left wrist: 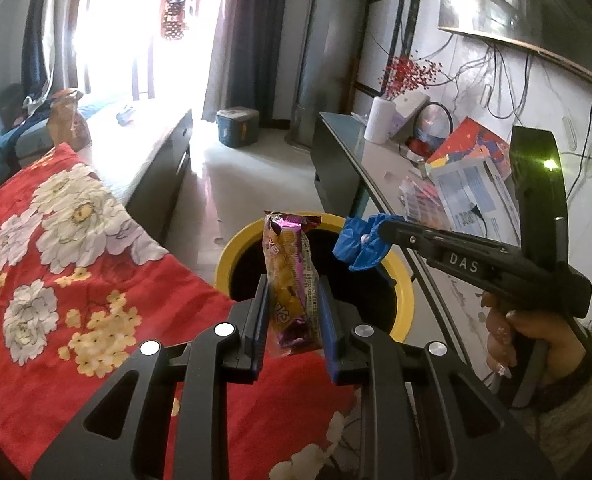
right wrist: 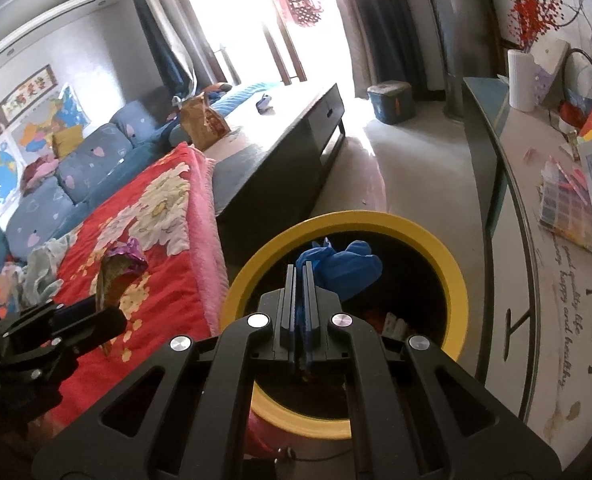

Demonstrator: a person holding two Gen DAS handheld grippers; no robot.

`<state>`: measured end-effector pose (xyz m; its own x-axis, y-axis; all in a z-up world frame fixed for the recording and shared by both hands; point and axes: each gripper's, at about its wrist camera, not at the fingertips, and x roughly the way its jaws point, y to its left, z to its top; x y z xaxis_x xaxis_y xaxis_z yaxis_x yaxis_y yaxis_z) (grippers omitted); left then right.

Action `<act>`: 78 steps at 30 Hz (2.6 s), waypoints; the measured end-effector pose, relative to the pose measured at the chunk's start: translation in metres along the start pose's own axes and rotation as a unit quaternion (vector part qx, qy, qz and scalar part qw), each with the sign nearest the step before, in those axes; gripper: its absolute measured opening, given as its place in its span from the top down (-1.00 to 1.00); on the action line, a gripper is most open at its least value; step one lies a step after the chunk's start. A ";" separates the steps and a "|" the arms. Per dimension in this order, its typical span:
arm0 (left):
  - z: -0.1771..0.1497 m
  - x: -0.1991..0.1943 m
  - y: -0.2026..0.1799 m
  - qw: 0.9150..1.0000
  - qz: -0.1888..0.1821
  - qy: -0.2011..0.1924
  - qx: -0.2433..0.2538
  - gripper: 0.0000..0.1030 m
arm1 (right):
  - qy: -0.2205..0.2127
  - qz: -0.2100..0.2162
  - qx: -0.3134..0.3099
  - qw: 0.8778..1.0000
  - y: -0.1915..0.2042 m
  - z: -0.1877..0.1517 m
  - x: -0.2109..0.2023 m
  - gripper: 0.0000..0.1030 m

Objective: Collect trash

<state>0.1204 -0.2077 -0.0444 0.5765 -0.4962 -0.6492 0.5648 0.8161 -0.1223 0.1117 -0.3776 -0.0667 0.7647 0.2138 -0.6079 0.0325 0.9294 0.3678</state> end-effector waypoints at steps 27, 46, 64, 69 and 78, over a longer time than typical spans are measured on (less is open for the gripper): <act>0.009 0.062 -0.002 0.999 -0.004 0.046 -0.003 -0.66 | -0.001 -0.008 0.047 0.999 -0.027 -0.010 -0.011 0.40; -0.010 -0.021 0.053 0.994 0.061 -0.004 -0.094 -0.87 | -0.060 -0.050 0.020 0.997 0.019 -0.026 -0.068 -0.65; -0.052 -0.117 0.090 0.980 0.163 -0.071 -0.091 -0.87 | -0.167 -0.068 -0.097 0.979 0.112 -0.060 -0.096 -0.79; -0.066 -0.139 0.091 0.975 0.183 -0.096 -0.080 -0.87 | -0.216 -0.072 -0.110 0.967 0.131 -0.074 -0.104 -0.79; -0.090 -0.168 0.094 0.962 0.212 -0.143 -0.090 -0.88 | -0.276 -0.088 -0.139 0.947 0.161 -0.102 -0.110 -0.79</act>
<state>0.0236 -0.0214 -0.0146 0.8863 -0.1468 -0.4393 0.1453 0.9887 -0.0371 -0.0325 -0.2207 -0.0122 0.9855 -0.0706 -0.1540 0.0789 0.9957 0.0482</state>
